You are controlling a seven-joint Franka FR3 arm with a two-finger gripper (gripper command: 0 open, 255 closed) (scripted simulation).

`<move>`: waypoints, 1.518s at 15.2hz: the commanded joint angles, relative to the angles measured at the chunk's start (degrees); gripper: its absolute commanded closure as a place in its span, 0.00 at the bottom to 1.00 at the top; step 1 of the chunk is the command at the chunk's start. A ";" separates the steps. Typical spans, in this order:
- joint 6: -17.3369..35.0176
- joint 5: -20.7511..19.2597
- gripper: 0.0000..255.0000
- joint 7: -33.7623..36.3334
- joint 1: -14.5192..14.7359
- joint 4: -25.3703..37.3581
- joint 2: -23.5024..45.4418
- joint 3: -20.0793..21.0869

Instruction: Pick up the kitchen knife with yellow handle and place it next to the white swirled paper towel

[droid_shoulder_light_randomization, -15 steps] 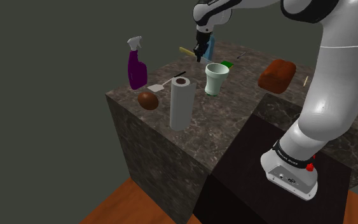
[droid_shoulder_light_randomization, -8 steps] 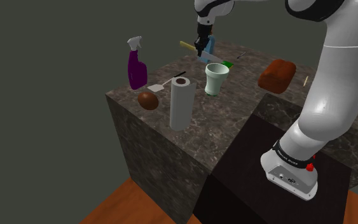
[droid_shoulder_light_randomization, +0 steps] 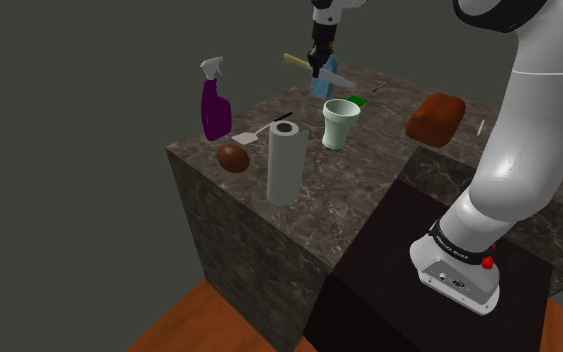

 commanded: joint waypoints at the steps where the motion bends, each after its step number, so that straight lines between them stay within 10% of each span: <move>1: -1.62 -0.05 1.00 0.11 0.01 1.51 -0.08 -0.01; 23: -19.53 0.14 1.00 0.36 -0.78 21.25 1.75 -0.20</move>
